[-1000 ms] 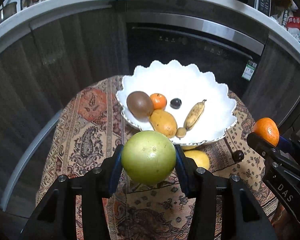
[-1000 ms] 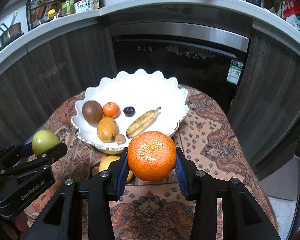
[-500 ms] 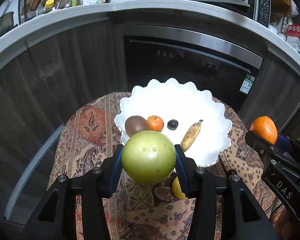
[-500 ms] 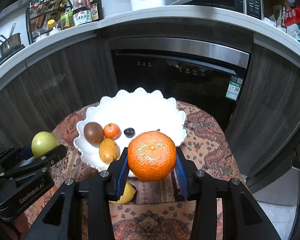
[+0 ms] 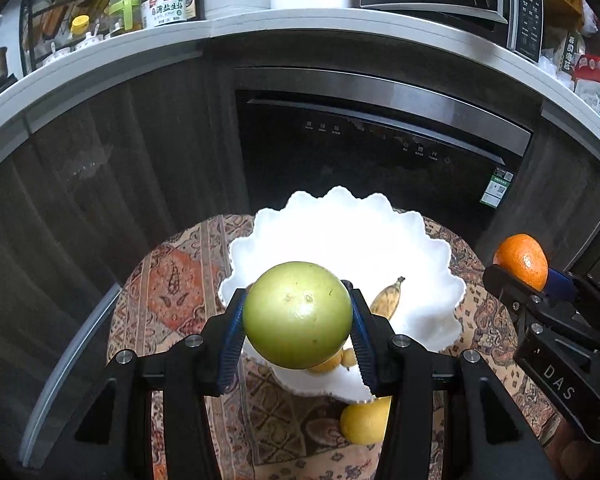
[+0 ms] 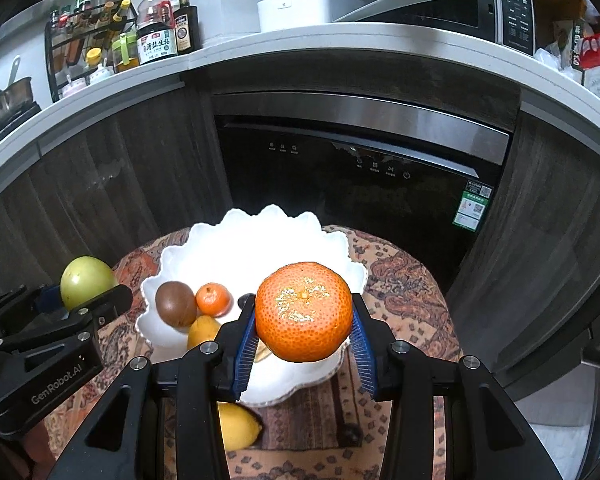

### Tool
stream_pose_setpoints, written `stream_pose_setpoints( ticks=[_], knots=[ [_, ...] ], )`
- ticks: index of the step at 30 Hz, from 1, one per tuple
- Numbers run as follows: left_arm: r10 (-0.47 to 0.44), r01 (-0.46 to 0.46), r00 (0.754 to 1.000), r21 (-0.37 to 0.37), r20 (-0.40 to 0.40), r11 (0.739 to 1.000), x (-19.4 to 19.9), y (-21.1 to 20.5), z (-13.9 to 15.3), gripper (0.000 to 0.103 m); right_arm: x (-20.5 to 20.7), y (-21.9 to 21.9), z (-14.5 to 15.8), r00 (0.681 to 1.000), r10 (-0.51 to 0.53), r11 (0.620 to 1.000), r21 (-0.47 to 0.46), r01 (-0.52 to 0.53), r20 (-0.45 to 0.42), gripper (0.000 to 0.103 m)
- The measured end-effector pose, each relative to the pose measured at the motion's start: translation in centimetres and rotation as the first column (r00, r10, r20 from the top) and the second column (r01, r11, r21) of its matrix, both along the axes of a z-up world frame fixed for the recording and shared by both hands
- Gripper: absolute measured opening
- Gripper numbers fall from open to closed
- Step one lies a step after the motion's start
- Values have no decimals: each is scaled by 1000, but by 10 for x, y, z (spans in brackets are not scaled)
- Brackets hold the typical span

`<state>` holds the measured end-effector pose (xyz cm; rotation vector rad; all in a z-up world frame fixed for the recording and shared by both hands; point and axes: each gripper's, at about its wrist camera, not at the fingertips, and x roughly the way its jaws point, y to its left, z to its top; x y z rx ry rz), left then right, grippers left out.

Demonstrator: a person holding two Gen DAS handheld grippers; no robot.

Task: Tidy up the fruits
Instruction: 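Carry the green apple and mandarin over the white bowl and release both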

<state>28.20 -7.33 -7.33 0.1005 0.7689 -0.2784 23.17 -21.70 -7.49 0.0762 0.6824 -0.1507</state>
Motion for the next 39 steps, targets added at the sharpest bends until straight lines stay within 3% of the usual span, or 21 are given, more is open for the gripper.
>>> stream_pose_setpoints(
  ticks=[19, 28, 29, 31, 33, 37, 39],
  knots=[
    [-15, 17, 997, 14, -76, 1000, 84, -22, -36, 48, 86, -18, -34, 996, 4, 1000, 16, -2, -86, 43],
    [-19, 23, 991, 26, -135, 999, 93, -28, -53, 48, 101, -25, -49, 991, 3, 999, 39, 2, -132, 46],
    [-19, 23, 991, 29, -129, 999, 90, -28, -53, 52, 99, -26, -48, 991, 3, 999, 36, 1, -130, 47],
    [-10, 14, 994, 33, -107, 999, 85, -27, -49, 66, 95, -26, -44, 993, -5, 1000, 24, 8, -114, 63],
    [0, 2, 997, 28, -82, 1000, 79, -26, -43, 78, 91, -25, -38, 995, -14, 1000, 11, 16, -98, 72],
    [11, -9, 998, 37, -59, 999, 69, -23, -29, 86, 79, -26, -24, 997, -33, 999, 1, 33, -76, 74],
    [19, -17, 999, 44, -41, 999, 63, -22, -23, 96, 74, -28, -19, 997, -42, 999, -3, 42, -70, 76]
  ],
)
